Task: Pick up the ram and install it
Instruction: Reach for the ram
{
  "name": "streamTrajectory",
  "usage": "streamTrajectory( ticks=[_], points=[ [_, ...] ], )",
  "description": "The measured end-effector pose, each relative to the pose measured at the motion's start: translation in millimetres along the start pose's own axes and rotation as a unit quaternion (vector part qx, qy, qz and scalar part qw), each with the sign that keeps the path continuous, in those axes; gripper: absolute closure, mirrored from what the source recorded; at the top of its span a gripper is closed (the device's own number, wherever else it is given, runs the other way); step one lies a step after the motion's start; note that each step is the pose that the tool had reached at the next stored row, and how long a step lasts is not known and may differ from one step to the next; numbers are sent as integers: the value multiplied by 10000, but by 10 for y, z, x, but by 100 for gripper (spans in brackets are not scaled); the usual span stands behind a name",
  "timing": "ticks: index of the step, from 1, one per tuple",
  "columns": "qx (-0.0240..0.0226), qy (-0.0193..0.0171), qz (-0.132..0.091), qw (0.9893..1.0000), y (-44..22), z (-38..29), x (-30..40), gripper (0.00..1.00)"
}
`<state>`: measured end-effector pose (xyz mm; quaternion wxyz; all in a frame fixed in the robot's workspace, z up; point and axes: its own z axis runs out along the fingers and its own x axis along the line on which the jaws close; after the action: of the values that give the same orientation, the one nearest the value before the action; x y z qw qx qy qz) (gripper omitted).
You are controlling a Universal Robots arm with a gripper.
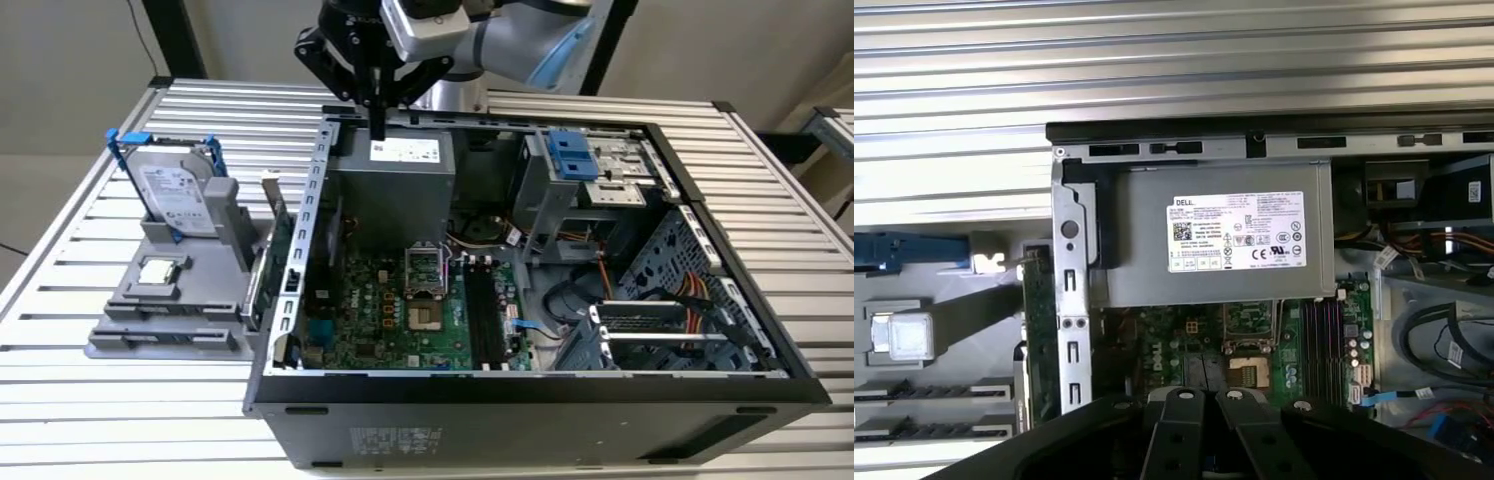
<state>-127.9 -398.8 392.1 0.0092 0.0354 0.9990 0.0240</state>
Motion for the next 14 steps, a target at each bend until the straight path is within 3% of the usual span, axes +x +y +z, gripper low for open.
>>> streamTrajectory(
  ticks=[14],
  points=[
    [0, 0, 0, 10000, -6, 4, 86, 100]
  ],
)
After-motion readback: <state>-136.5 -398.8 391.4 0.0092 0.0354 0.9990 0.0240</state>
